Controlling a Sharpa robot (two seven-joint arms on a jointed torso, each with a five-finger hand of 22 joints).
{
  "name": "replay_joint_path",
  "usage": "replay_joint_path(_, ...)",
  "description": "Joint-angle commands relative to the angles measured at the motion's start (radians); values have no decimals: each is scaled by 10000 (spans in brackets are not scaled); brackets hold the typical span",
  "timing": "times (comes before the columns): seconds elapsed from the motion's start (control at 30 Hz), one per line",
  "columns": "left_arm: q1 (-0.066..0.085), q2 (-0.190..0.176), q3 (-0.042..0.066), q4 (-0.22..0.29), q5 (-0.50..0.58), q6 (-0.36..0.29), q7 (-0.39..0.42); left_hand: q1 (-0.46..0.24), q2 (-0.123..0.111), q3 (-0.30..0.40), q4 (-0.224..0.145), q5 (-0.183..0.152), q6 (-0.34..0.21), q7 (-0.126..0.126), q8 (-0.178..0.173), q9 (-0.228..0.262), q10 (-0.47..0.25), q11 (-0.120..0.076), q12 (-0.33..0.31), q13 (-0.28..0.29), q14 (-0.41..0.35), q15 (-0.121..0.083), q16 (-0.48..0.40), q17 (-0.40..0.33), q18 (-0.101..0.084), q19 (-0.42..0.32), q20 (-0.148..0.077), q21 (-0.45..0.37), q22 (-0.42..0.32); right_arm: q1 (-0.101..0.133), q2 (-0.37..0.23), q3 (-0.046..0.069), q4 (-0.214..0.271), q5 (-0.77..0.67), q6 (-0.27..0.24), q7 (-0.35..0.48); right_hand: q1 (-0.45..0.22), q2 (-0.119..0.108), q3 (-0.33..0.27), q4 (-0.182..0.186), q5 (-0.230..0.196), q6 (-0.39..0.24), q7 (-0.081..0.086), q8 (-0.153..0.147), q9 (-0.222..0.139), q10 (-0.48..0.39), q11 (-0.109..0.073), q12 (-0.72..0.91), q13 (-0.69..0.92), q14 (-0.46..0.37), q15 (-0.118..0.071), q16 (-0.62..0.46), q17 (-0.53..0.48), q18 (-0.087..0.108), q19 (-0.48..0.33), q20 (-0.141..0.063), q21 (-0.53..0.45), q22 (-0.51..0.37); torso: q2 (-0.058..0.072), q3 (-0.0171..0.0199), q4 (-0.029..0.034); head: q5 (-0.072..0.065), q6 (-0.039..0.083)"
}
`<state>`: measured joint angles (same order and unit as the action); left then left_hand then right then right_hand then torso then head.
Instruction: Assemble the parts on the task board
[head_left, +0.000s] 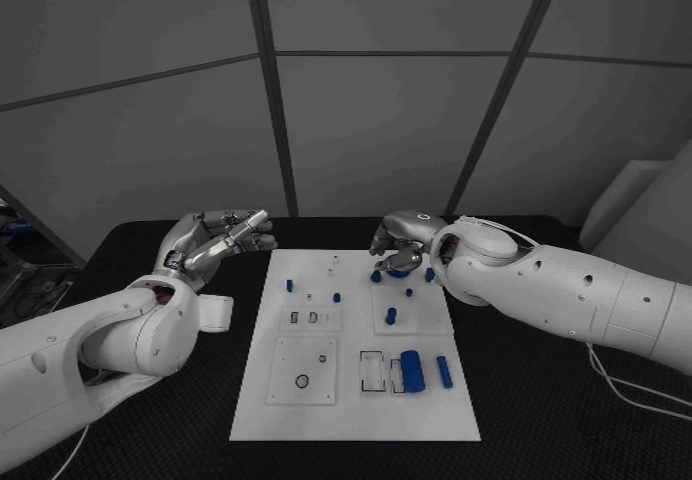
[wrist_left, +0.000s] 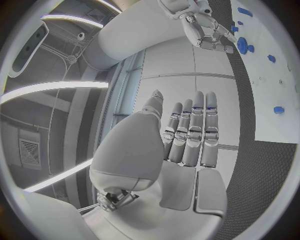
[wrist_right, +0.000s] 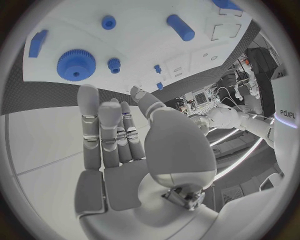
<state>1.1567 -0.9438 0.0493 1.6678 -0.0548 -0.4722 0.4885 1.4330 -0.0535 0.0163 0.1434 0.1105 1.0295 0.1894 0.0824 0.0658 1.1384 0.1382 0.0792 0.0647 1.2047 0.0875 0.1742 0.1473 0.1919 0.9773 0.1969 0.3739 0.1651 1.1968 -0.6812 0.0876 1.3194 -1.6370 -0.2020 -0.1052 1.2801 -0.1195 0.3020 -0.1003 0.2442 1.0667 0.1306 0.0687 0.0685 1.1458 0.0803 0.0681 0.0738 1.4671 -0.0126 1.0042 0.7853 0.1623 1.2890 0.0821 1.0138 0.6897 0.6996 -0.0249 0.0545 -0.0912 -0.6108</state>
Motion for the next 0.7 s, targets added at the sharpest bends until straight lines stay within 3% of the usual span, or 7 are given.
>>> replay_joint_path(0.03, 14, -39, 16, 92, -119, 198, -14, -120, -14, -15, -69, -49, -6, 82, -57, -9, -51, 35, -77, -13, -47, 18, -58, 17, -99, 38, 1, 33, -18, 26, 30, 7, 7, -568, 771, -481, 23, -83, 53, 40, -24, -89, -11, -40, 11, -165, -3, -19, 3, 199, 29, 323, 320, -233, -35, 66, 349, 407, 121, -26, 18, -71, 9)
replay_joint_path(0.27, 17, -122, 24, 192, -117, 121, 32, -193, -11, -42, -89, -56, -70, 118, -139, -15, -144, 76, -153, -17, -80, 48, -158, 35, -100, 66, 18, 47, -22, 28, 130, 6, -92, -528, 916, -530, 98, -112, 75, 162, -48, -154, -7, -26, 19, -316, 37, 3, 18, 189, 69, 1011, 1012, -305, -52, 129, 972, 1129, 220, -13, 14, -58, 12)
replay_joint_path(0.4, 18, -157, 29, 217, -116, 100, 56, -197, -13, -45, -103, -59, -89, 123, -156, -16, -172, 83, -165, -18, -91, 55, -185, 38, -100, 73, 21, 51, -23, 28, 174, 5, -144, -466, 920, -517, 130, -107, 98, 207, -51, -164, -3, -26, 22, -283, 32, 28, 30, 218, 73, 1326, 1355, -343, -8, 139, 1240, 1460, 228, -24, 50, -76, -5)
replay_joint_path(0.57, 19, -196, 33, 230, -115, 94, 63, -202, -12, -46, -108, -59, -97, 129, -163, -16, -187, 88, -169, -19, -97, 59, -200, 40, -100, 76, 24, 53, -23, 28, 243, 5, -191, -440, 887, -507, 202, -79, 177, 230, -19, -151, 8, -20, 27, -254, 34, 39, 34, 221, 76, 1545, 1568, -370, 8, 149, 1454, 1709, 271, 21, 12, 11, 3)
replay_joint_path(0.7, 19, -217, 35, 238, -114, 95, 60, -206, -9, -47, -114, -59, -104, 134, -168, -15, -200, 94, -171, -19, -106, 64, -216, 41, -101, 78, 27, 54, -24, 28, 263, 5, -221, -433, 880, -521, 258, -58, 262, 231, -2, -137, 17, -16, 30, -219, 33, 48, 35, 224, 79, 1683, 1705, -386, 18, 153, 1586, 1863, 276, 14, 18, -23, -9)
